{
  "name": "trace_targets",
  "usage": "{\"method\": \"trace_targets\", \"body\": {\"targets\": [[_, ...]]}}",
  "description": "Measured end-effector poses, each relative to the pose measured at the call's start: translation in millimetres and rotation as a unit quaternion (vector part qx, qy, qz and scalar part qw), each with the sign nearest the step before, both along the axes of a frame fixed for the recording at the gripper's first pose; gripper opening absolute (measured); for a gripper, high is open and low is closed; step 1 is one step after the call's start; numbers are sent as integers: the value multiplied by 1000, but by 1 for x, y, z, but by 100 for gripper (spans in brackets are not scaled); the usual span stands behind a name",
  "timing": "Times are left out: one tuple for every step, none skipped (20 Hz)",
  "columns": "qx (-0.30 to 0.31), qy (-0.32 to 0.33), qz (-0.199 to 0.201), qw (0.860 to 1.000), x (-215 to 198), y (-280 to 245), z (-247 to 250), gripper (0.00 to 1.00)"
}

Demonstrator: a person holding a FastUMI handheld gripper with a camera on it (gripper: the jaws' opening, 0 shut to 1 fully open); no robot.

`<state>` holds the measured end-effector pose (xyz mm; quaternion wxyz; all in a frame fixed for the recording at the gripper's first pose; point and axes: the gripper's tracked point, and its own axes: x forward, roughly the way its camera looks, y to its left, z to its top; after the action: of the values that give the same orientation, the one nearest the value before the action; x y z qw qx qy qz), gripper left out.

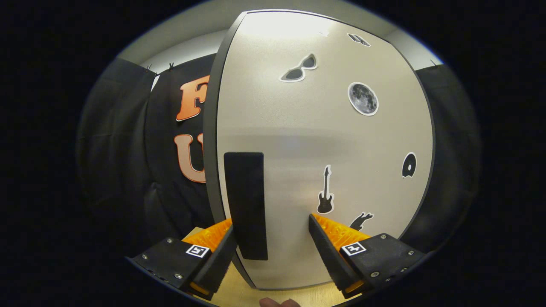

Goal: Open the shoe cabinet door, grab the shoes and put them into the shoe cabinet, then close the shoe cabinet door.

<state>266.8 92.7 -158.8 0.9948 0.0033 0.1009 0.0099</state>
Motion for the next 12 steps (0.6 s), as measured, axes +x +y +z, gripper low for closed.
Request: {"method": "trace_targets", "body": {"targets": [[-3, 2, 0, 1000, 1, 0, 0, 97], [-2, 8, 0, 1000, 0, 0, 0, 97], [2, 11, -1, 1000, -4, 0, 2, 97], [6, 4, -2, 1000, -8, 0, 10, 97], [7, -3, -2, 1000, -15, -1, 18, 97], [4, -10, -3, 1000, -27, -2, 27, 97], [0, -18, -6, 1000, -40, -4, 35, 97], [-4, -24, -9, 1000, -56, -6, 44, 97], [-8, -30, -10, 999, -72, -8, 52, 97], [-9, -34, -10, 999, -89, -11, 60, 97], [-9, -39, -11, 999, -106, -14, 69, 97], [-10, -44, -15, 999, -123, -19, 77, 97]]}}
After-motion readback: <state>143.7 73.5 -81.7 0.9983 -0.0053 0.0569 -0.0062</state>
